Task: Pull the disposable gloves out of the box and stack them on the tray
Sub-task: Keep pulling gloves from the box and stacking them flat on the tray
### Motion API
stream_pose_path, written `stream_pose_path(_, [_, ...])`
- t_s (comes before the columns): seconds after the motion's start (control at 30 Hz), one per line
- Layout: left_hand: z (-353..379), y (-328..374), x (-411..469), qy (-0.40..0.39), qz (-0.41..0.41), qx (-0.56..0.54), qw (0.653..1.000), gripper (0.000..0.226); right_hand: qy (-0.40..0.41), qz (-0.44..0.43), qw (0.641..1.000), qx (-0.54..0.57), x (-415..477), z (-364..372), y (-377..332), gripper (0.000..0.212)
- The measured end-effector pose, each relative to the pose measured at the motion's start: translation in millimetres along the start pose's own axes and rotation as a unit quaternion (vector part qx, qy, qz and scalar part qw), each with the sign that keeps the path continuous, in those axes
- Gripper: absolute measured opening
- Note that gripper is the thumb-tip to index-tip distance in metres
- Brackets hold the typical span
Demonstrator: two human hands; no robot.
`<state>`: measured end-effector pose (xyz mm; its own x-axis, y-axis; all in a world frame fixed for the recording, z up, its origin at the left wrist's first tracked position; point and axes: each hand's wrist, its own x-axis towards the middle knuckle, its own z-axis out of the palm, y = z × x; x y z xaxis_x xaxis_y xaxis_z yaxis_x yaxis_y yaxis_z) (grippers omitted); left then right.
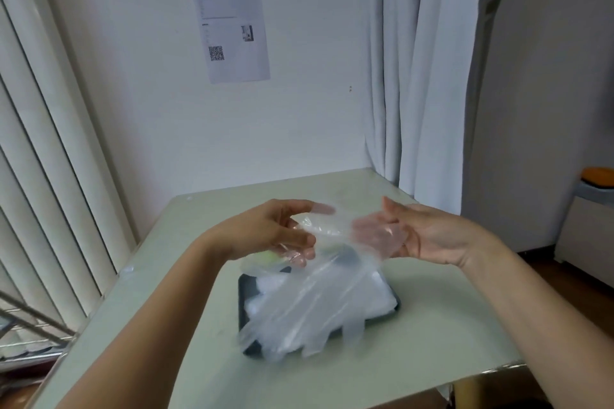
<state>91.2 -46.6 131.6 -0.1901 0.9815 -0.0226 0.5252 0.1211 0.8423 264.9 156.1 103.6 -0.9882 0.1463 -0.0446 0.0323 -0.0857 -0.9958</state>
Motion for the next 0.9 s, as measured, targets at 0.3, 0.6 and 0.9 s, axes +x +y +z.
stream_pose_path(0.3, [-19,2,13,-0.052,-0.079,0.086,0.992,0.038,0.093,-0.015,0.981,-0.168,31,37,3,0.011])
stream_pose_path(0.6, [-32,-58,25,0.034,-0.144,-0.009,0.989,0.005,0.193,0.035,0.974,-0.118,56,19,23,0.011])
stream_pose_path(0.9, [-10,-108,73,0.081,-0.205,-0.042,0.974,0.012,0.232,0.118,0.952,-0.159,73,-7,78,0.019])
